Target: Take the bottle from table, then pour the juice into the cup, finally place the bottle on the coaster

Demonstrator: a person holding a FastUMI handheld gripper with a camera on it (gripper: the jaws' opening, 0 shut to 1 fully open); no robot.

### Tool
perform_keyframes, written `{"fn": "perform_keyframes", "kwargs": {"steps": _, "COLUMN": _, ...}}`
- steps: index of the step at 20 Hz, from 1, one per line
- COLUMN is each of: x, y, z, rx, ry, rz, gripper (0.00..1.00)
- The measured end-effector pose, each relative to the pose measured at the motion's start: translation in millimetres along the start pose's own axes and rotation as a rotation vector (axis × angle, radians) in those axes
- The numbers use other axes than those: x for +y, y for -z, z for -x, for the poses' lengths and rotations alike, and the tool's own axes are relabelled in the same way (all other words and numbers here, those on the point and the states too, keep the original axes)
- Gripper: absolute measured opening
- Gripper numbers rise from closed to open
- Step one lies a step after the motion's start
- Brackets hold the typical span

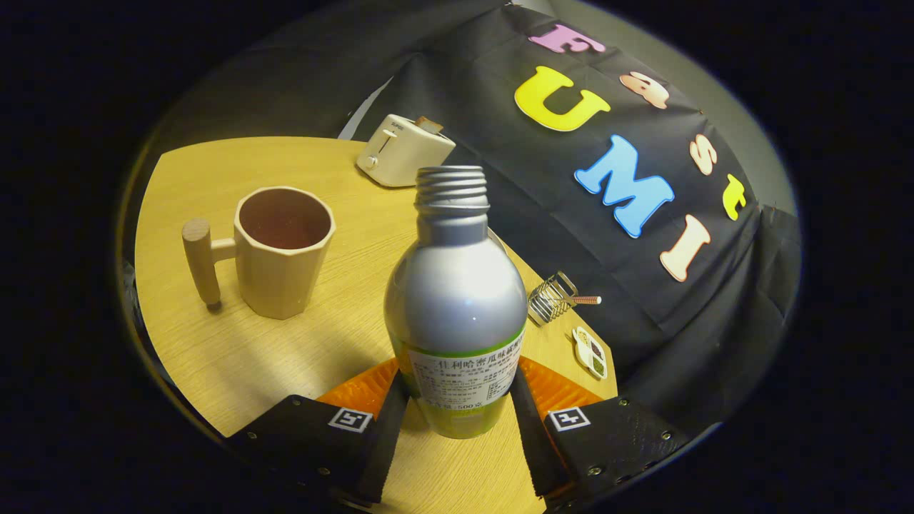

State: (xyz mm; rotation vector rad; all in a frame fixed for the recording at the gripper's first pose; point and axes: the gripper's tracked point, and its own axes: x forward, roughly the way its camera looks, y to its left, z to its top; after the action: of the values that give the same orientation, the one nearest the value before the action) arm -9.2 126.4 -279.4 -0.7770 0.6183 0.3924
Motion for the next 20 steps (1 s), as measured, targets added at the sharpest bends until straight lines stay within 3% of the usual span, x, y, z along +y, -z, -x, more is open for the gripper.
{"fn": "perform_keyframes", "kwargs": {"steps": 5, "x": 17, "y": -13, "z": -2, "rx": 0.001, "ry": -0.007, "rz": 0.187, "gripper": 0.75}}
{"fn": "perform_keyframes", "kwargs": {"steps": 20, "x": 4, "y": -18, "z": -4, "rx": 0.127, "ry": 0.004, "rz": 0.492, "gripper": 0.75}}
